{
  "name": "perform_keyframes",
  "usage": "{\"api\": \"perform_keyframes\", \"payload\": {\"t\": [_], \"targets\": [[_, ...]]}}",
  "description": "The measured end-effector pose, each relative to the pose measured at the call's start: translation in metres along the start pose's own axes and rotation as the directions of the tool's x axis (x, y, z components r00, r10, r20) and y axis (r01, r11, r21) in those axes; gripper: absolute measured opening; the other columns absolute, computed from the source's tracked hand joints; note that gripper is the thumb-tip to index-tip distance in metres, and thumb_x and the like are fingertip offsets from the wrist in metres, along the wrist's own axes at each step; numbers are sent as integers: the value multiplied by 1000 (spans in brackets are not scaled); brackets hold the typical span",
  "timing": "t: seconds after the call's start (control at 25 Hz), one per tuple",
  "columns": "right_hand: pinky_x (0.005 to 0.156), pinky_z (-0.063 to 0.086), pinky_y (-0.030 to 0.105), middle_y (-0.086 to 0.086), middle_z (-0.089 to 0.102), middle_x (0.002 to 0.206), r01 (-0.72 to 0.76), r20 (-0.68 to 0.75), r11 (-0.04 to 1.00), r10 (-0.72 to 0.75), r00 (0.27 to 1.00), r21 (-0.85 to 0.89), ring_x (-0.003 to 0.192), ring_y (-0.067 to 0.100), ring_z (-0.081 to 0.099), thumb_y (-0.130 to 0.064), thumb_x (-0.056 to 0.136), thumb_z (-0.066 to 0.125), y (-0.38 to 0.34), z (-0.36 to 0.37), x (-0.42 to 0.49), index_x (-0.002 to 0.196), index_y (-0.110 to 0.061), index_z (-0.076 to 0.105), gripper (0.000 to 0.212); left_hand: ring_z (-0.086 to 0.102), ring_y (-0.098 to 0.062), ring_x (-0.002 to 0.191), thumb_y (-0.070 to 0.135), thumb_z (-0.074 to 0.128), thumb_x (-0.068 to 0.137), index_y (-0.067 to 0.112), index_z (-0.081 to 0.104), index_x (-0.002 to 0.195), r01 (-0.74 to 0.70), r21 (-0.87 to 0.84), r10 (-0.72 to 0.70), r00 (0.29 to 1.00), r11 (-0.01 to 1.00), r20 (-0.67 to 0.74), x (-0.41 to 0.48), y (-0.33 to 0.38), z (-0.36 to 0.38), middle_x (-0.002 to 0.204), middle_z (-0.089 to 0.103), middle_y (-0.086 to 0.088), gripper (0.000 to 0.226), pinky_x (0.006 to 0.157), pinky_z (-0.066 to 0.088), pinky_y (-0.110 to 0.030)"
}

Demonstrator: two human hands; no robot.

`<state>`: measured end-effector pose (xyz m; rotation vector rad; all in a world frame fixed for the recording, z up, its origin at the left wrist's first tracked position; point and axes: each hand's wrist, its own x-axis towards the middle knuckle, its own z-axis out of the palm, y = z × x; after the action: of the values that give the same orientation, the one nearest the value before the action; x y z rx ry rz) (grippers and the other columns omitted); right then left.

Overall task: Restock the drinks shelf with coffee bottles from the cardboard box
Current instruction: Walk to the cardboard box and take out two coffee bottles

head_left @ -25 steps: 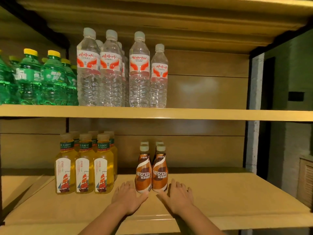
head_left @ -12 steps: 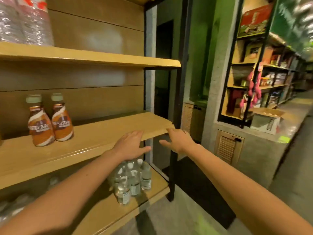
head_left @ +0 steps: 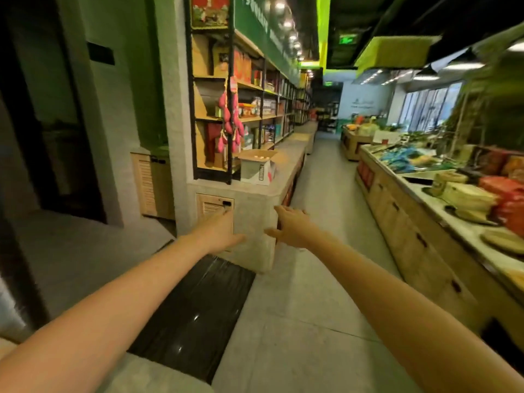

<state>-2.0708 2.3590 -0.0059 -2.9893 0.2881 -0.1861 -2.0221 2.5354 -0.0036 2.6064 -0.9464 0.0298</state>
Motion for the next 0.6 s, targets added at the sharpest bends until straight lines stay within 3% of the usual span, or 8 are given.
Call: {"api": "perform_keyframes", "payload": {"t": [0.08, 0.28, 0.48, 0.6], "targets": [[113, 22, 49, 11, 37, 149, -40, 4, 999, 41, 999, -26, 136, 32, 35, -52, 92, 46, 64, -11, 28, 144, -14, 29, 67, 49, -25, 124, 37, 60, 87, 18, 46, 135, -16, -33, 16, 1000, 999, 19, 64, 35, 27, 138, 49, -6, 53, 101, 42, -40], [111, 26, 46, 12, 39, 147, -102, 7, 992, 103, 995, -76, 134, 32, 37, -47, 94, 45, 193, -32, 94, 144, -8, 29, 65, 47, -26, 127, 44, 60, 86, 21, 32, 144, 5, -52, -4, 1000, 999, 26, 207, 103, 73, 144, 44, -7, 69, 100, 43, -41], [112, 28, 47, 13, 40, 147, -153, 8, 980, 155, 988, -130, 134, 32, 38, -49, 93, 47, 289, -30, 182, 144, -7, 28, 69, 45, -25, 129, 49, 58, 85, 18, 26, 146, -89, 35, 89, 996, 995, -1, 341, 140, 105, 147, 40, -8, 75, 98, 43, -37], [111, 28, 47, 13, 40, 147, -168, -15, 971, 168, 986, -172, 134, 32, 38, -50, 92, 47, 339, -27, 253, 144, -9, 27, 69, 46, -26, 126, 53, 55, 86, 13, 33, 141, -155, 110, 156, 988, 982, 5, 435, 146, 116, 144, 41, -10, 72, 95, 42, -36]]}}
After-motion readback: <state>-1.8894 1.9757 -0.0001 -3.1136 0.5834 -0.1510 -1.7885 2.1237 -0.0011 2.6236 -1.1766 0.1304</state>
